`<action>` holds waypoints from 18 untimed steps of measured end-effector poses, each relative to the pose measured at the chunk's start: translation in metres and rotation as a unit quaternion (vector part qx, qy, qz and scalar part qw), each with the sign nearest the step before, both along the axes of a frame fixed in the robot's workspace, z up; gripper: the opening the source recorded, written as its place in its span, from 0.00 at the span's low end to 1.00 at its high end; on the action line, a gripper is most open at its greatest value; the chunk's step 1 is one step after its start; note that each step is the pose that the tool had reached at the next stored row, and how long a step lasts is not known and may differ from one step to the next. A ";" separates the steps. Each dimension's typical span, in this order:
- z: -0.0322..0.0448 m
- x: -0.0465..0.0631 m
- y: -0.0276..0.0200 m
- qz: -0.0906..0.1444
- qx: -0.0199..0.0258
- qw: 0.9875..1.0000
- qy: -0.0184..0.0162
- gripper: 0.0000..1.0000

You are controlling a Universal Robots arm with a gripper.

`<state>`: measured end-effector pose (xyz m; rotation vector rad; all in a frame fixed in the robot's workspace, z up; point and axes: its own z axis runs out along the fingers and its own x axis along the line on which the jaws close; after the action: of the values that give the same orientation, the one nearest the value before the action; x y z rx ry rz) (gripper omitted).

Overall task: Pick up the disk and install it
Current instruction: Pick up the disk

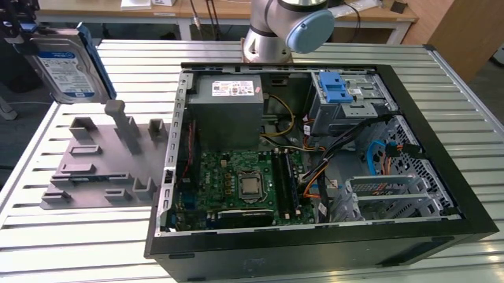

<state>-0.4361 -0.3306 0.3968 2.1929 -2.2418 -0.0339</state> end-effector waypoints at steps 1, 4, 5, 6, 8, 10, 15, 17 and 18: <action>0.0012 0.000 0.0000 0.000 0.000 1.000 0.000 0.37; 0.0044 0.000 0.0000 0.000 0.000 1.000 0.000 0.37; 0.0055 0.000 0.0000 0.000 0.000 1.000 0.000 0.37; 0.0065 0.000 0.0000 0.000 0.000 1.000 0.000 0.37; 0.0087 0.000 0.0000 0.000 0.000 1.000 0.000 0.37; 0.0109 0.000 0.0000 0.000 0.000 1.000 0.000 0.37; 0.0177 0.000 0.0000 0.000 0.000 1.000 0.000 0.37; 0.0211 0.000 0.0000 0.000 0.000 1.000 0.000 0.37; 0.0228 0.000 0.0000 0.000 0.000 1.000 0.000 0.37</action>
<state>-0.4361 -0.3305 0.4196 2.1929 -2.2418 -0.0339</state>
